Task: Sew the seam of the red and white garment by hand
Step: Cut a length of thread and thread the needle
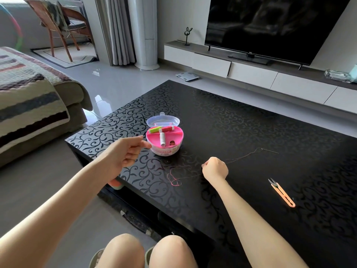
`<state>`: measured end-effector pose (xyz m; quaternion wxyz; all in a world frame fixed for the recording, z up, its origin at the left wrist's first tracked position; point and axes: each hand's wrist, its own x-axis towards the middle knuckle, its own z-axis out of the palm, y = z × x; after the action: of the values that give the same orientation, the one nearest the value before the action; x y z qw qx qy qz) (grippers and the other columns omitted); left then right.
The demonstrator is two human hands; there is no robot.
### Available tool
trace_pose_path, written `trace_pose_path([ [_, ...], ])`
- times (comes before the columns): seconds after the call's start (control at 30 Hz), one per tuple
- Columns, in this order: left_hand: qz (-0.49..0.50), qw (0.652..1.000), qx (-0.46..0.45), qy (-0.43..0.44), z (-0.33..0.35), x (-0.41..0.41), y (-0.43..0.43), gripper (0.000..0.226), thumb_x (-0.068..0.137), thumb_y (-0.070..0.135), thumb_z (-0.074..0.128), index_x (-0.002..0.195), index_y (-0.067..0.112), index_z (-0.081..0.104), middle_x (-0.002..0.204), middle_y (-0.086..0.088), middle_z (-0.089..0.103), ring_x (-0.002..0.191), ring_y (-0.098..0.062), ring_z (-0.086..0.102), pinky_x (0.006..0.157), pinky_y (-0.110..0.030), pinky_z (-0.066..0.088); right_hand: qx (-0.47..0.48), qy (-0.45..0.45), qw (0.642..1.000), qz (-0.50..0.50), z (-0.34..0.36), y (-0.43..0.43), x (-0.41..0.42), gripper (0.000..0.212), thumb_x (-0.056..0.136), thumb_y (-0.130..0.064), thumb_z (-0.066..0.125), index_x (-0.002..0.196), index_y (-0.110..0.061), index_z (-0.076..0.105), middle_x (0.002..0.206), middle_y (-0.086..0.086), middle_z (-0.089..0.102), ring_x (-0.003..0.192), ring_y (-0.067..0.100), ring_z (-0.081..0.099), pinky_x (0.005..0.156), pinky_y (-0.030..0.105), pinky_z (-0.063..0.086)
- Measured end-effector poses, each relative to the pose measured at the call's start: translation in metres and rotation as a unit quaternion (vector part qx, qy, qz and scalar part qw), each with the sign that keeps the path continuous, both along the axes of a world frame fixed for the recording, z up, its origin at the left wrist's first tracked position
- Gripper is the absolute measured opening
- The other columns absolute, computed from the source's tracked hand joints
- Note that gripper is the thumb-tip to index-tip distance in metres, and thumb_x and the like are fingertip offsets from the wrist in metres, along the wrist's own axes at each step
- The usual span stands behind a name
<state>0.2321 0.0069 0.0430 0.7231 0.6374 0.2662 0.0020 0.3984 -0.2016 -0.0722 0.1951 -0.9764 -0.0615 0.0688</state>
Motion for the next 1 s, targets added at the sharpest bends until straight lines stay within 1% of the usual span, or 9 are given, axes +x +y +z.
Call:
trace_pose_path([
  [0.13, 0.003, 0.998, 0.059, -0.005, 0.004, -0.004, -0.007, 0.019, 0.092, 0.02, 0.057, 0.085, 0.01, 0.071, 0.05, 0.008, 0.026, 0.041, -0.006, 0.019, 0.043, -0.019, 0.01, 0.098, 0.02, 0.994, 0.047, 0.02, -0.013, -0.01, 0.019, 0.093, -0.026, 0.057, 0.075, -0.019, 0.061, 0.087, -0.001, 0.066, 0.098, 0.025, 0.061, 0.074, 0.03, 0.044],
  [0.37, -0.021, 0.992, 0.12, -0.027, 0.007, -0.003, -0.039, 0.016, 0.076, 0.031, 0.078, 0.089, 0.022, 0.076, 0.06, 0.007, 0.044, 0.054, -0.009, 0.03, 0.049, -0.02, 0.022, 0.35, 0.056, 0.919, 0.173, 0.108, -0.049, -0.06, 0.014, 0.091, -0.015, 0.064, 0.078, -0.016, 0.069, 0.075, -0.005, 0.067, 0.072, 0.003, 0.06, 0.071, 0.016, 0.048],
  [0.5, -0.056, 0.982, 0.157, -0.087, 0.015, -0.002, -0.067, 0.009, 0.084, 0.023, 0.072, 0.092, 0.024, 0.076, 0.064, 0.017, 0.061, 0.053, 0.007, 0.048, 0.048, -0.006, 0.033, 0.379, 0.091, 0.896, 0.212, 0.142, -0.054, -0.08, 0.012, 0.091, -0.018, 0.064, 0.08, -0.016, 0.069, 0.075, -0.006, 0.066, 0.073, 0.001, 0.06, 0.072, 0.012, 0.047],
  [0.63, -0.098, 0.974, 0.158, -0.132, 0.023, -0.001, -0.09, 0.014, 0.087, 0.026, 0.068, 0.099, 0.022, 0.075, 0.078, 0.018, 0.07, 0.077, 0.008, 0.06, 0.07, -0.005, 0.042, 0.375, 0.122, 0.888, 0.235, 0.159, -0.053, -0.087, 0.013, 0.091, -0.022, 0.063, 0.082, -0.017, 0.07, 0.075, -0.008, 0.067, 0.077, 0.0, 0.06, 0.077, 0.015, 0.047],
  [0.77, -0.103, 0.97, 0.166, -0.144, 0.033, 0.0, -0.1, 0.024, 0.092, 0.027, 0.061, 0.105, 0.01, 0.071, 0.047, 0.026, 0.054, 0.05, 0.012, 0.05, 0.05, -0.003, 0.034, 0.371, 0.121, 0.886, 0.251, 0.168, -0.054, -0.089, 0.012, 0.09, -0.023, 0.064, 0.082, -0.017, 0.071, 0.076, -0.005, 0.068, 0.078, 0.003, 0.062, 0.077, 0.017, 0.048],
  [0.83, -0.105, 0.971, 0.162, -0.138, 0.039, -0.001, -0.104, 0.028, 0.092, 0.031, 0.06, 0.103, 0.008, 0.072, 0.045, 0.021, 0.056, 0.062, 0.011, 0.057, 0.057, -0.006, 0.039, 0.345, 0.099, 0.897, 0.258, 0.169, -0.055, -0.09, 0.011, 0.09, -0.023, 0.064, 0.084, -0.017, 0.071, 0.08, 0.0, 0.069, 0.08, 0.011, 0.064, 0.078, 0.022, 0.051],
  [0.9, -0.11, 0.974, 0.159, -0.115, 0.043, 0.0, -0.105, 0.026, 0.092, 0.035, 0.06, 0.088, 0.013, 0.074, 0.046, 0.011, 0.059, 0.109, -0.011, 0.056, 0.069, -0.018, 0.047, 0.285, 0.013, 0.917, 0.279, 0.168, -0.055, -0.091, 0.01, 0.088, -0.026, 0.067, 0.082, -0.018, 0.069, 0.08, -0.002, 0.067, 0.08, 0.014, 0.06, 0.077, 0.026, 0.05],
  [0.93, -0.111, 0.976, 0.155, -0.1, 0.045, 0.001, -0.106, 0.025, 0.091, 0.035, 0.062, 0.078, 0.016, 0.072, 0.041, 0.009, 0.051, 0.069, -0.016, 0.057, 0.06, -0.019, 0.042, 0.242, -0.064, 0.92, 0.3, 0.167, -0.055, -0.091, 0.01, 0.087, -0.028, 0.068, 0.08, -0.02, 0.067, 0.077, -0.007, 0.064, 0.078, 0.01, 0.056, 0.074, 0.024, 0.046],
  [1.0, -0.116, 0.981, 0.131, -0.082, 0.048, 0.002, -0.106, 0.024, 0.089, 0.032, 0.065, 0.071, 0.016, 0.07, 0.046, 0.008, 0.033, 0.051, -0.005, 0.029, 0.045, -0.017, 0.026, 0.181, -0.208, 0.898, 0.343, 0.165, -0.055, -0.092, 0.009, 0.084, -0.028, 0.072, 0.08, -0.02, 0.067, 0.075, -0.012, 0.059, 0.076, 0.006, 0.049, 0.068, 0.02, 0.04],
])
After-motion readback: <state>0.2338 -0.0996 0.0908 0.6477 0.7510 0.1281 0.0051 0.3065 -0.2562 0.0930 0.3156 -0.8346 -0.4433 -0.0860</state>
